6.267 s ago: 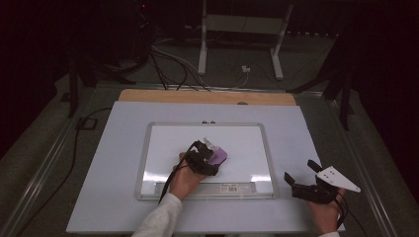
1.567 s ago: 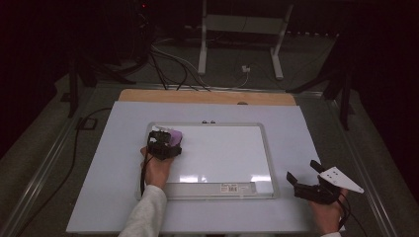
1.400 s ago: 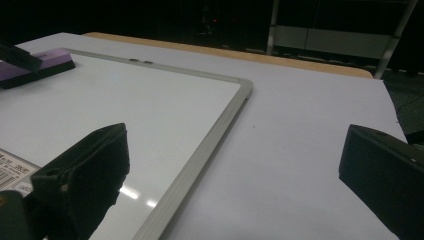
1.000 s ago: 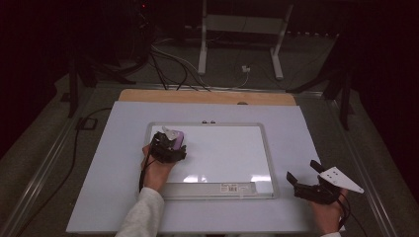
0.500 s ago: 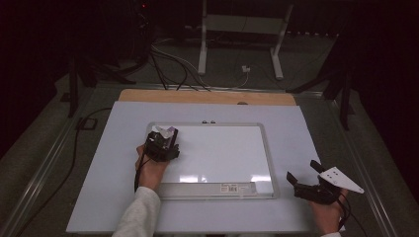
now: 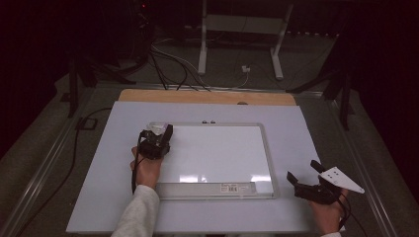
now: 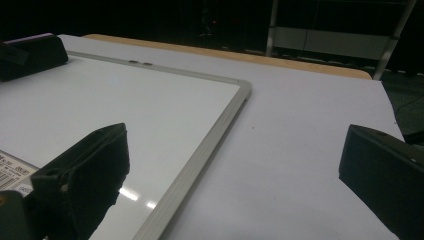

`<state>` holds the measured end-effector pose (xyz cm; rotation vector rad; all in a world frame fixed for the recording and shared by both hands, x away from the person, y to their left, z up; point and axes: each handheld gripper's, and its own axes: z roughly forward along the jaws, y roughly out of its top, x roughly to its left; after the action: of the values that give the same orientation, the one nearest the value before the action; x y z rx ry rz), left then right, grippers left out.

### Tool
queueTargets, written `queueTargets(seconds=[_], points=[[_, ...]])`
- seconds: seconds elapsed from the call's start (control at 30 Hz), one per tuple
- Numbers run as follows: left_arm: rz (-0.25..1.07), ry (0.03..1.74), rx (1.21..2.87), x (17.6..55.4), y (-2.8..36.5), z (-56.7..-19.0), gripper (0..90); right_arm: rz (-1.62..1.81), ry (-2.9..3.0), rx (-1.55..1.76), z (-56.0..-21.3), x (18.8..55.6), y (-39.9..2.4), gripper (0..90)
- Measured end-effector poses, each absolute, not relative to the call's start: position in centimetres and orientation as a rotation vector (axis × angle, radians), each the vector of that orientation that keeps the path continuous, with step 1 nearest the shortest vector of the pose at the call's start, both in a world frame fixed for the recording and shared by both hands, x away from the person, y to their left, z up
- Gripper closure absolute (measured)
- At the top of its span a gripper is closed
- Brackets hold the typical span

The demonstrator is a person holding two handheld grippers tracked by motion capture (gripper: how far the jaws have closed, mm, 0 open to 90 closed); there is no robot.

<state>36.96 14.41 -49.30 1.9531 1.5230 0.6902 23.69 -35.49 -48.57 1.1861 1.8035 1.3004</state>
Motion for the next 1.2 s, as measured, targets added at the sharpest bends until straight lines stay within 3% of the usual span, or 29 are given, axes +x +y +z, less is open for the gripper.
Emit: queueTargets(seconds=[0.47, 1.1, 1.2], points=[[0.723, 1.68, 1.848, 37.6, 15.6, -49.6, 64.1, 1.301, 1.802, 1.187, -48.6, 23.7, -35.6, 0.4], [0.728, 1.738, 1.778, 38.3, 15.8, -49.8, 63.6, 1.304, 1.803, 1.187, -48.5, 23.6, -35.6, 0.4], [0.703, 1.734, 1.757, 38.3, 16.1, -49.9, 51.2, 1.303, 1.804, 1.186, -48.6, 23.7, -35.6, 0.4]])
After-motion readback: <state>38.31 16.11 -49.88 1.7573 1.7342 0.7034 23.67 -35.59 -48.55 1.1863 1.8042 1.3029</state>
